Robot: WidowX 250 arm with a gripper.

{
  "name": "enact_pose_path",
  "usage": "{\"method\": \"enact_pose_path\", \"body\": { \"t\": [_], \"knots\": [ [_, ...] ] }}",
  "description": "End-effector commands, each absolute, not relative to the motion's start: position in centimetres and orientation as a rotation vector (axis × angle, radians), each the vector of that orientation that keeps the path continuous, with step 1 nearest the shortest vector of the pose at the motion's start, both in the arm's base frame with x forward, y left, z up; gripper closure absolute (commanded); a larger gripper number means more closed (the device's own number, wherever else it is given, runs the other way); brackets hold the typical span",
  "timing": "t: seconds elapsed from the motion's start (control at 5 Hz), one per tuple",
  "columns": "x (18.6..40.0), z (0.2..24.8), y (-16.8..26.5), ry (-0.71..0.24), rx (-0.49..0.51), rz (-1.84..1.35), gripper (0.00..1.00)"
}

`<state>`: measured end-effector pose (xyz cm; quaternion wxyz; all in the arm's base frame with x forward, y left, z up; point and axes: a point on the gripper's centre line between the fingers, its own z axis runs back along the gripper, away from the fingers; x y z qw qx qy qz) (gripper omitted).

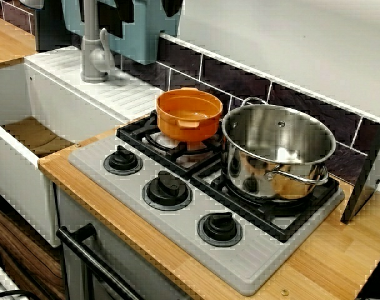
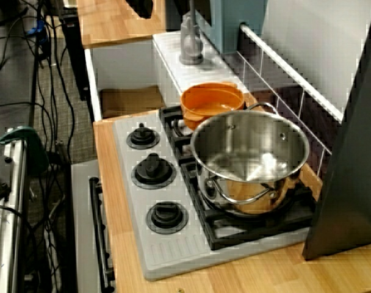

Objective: Lift pot from stove

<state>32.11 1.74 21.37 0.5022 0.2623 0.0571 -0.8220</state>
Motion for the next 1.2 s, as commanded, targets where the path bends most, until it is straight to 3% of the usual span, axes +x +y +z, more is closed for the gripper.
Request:
{"method": "enact_pose_path", "body": {
  "t": [0.0, 0.2, 0.4, 0.6, 1.0],
  "knots": [
    [32.1, 21.4, 1.7, 0.138, 0.634, -1.986, 0.0],
    [32.9, 16.9, -0.5, 0.208, 0.658, -2.141, 0.0],
    [32.9, 14.1, -1.5, 0.21, 0.694, -2.327, 0.0],
    [32.8, 12.9, -2.1, 0.169, 0.746, -2.444, 0.0],
    [32.8, 12.7, -1.7, 0.197, 0.741, -2.433, 0.0]
  ]
}}
